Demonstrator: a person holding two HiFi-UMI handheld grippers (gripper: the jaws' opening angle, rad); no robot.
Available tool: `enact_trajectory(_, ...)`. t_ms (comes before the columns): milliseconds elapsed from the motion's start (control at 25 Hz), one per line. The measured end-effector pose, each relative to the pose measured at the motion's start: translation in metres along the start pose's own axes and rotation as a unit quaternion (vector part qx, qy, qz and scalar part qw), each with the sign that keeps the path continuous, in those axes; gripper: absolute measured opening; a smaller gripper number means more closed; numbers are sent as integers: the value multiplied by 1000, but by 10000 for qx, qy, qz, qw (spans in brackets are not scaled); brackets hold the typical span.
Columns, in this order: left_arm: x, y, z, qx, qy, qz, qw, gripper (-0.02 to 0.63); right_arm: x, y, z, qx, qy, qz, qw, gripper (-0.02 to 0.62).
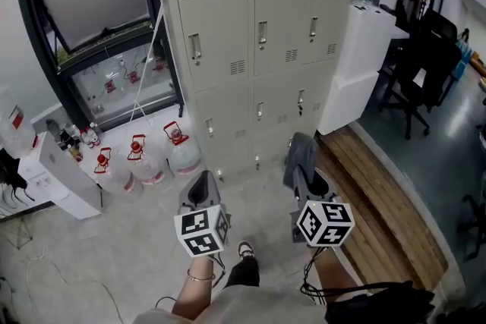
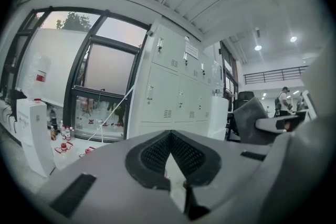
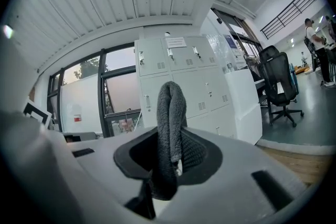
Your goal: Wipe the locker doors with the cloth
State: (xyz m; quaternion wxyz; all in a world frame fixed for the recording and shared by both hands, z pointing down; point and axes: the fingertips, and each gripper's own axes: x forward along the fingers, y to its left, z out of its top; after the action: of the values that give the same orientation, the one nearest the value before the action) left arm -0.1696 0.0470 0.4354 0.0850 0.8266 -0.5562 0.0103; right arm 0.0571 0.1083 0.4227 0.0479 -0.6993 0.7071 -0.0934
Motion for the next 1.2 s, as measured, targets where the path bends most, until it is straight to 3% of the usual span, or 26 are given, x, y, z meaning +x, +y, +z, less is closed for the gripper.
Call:
enact_trajectory(240,76,7,10,16,15,-91,10000,3,71,-14,11,-31,-90,23,10000,75)
enact_trajectory(720,229,43,64,78,-311,-25,9995,3,234,-28,56,-222,-280,166,9992,75)
enact_trajectory(1200,302,85,66,162,-155,170,9996,3,331,-15,66,-259,-408,515,9975,74)
